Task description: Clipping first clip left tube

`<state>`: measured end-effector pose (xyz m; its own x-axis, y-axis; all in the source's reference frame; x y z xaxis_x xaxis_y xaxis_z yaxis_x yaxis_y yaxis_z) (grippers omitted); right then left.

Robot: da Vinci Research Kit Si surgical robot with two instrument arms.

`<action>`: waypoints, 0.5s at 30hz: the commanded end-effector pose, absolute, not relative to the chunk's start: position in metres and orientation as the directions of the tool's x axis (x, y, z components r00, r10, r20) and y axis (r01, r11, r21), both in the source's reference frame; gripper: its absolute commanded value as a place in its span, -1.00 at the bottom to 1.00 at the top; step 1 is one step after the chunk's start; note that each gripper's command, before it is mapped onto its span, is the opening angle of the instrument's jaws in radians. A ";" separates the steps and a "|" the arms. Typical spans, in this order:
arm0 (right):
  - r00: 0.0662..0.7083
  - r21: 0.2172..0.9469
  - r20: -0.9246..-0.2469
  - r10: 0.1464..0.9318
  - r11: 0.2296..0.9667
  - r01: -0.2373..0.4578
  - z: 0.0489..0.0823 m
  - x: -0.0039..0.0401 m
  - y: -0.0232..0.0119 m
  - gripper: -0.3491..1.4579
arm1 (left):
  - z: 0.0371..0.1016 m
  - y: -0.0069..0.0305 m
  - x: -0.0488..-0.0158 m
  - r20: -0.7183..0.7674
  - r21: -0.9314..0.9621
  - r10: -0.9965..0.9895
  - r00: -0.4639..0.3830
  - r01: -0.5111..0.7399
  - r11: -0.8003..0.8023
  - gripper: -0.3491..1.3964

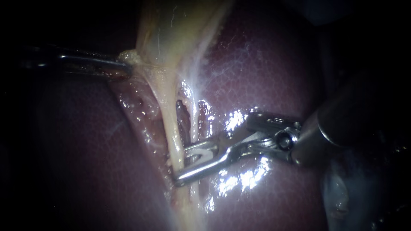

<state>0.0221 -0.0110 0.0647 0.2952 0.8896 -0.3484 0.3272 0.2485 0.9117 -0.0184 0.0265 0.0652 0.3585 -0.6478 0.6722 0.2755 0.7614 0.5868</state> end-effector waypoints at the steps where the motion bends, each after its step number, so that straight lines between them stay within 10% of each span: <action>1: 0.294 0.911 -0.340 0.893 0.236 0.337 0.0647 0.0222 -0.0112 -0.06 | 0.0652 0.0265 -0.0184 0.672 0.587 -0.648 0.359 0.275 0.761 -1.00; 15: 0.303 0.914 -0.303 0.904 0.186 0.360 0.0648 0.0246 -0.0146 -0.08 | 0.0652 0.0265 -0.0184 0.672 0.587 -0.648 0.359 0.275 0.761 -1.00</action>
